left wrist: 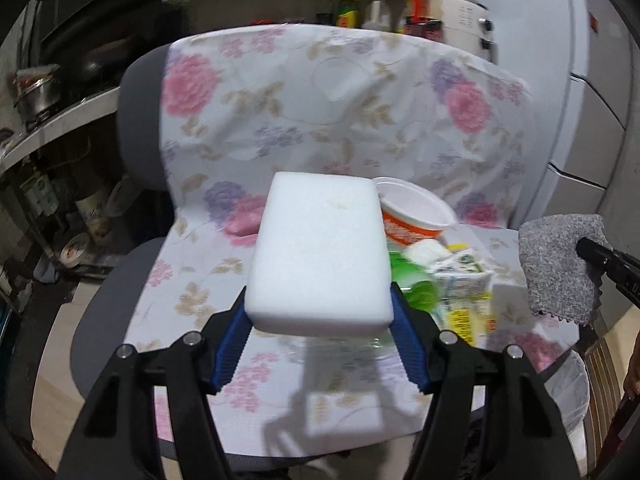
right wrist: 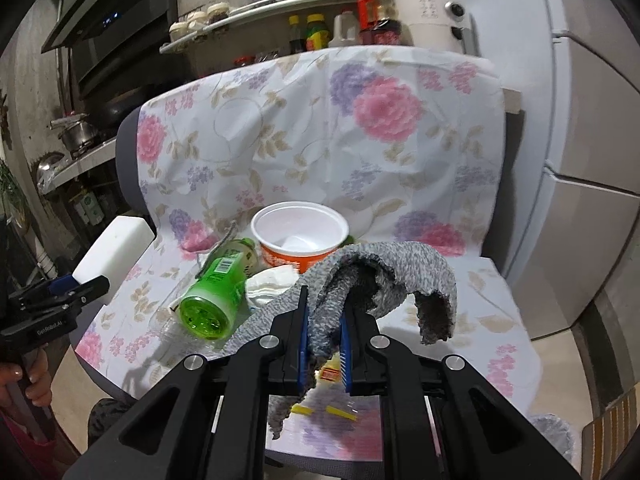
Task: Collect trash
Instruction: 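Grasp the white sponge with the left gripper while the right gripper holds the grey cloth, then carry both items over the bin and open both grippers to drop them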
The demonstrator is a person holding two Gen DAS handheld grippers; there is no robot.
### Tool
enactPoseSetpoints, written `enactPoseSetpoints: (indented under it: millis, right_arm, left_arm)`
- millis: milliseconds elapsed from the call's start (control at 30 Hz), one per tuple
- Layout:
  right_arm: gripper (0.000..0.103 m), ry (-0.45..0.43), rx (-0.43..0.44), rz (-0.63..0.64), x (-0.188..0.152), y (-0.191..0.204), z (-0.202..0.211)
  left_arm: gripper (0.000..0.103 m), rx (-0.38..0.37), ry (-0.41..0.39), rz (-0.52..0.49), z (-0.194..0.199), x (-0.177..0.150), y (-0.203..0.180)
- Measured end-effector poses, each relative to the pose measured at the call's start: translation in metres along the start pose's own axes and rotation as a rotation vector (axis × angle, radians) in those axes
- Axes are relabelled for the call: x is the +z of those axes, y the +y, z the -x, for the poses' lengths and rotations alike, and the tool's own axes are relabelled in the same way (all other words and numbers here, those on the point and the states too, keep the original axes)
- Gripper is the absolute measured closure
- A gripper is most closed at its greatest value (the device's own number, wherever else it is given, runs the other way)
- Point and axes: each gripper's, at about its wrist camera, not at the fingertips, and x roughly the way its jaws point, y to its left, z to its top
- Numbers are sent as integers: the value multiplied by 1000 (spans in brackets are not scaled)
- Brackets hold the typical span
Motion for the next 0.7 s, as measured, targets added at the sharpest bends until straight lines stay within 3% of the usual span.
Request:
enactPoseSetpoints:
  millis: [200, 400, 500, 700]
  right_arm:
    - [90, -63, -121, -40, -24, -50, 49]
    - [90, -73, -284, -124, -57, -104, 97]
    - [90, -70, -386, -176, -81, -131, 123]
    - [90, -34, -502, -272, -133, -172, 151]
  left_arm:
    - [38, -106, -29, -59, 1, -2, -63]
    - [38, -292, -32, -154, -6, -13, -152]
    - [38, -373, -29, -220, -7, -26, -197]
    - [37, -533, 18, -385, -11, -69, -288]
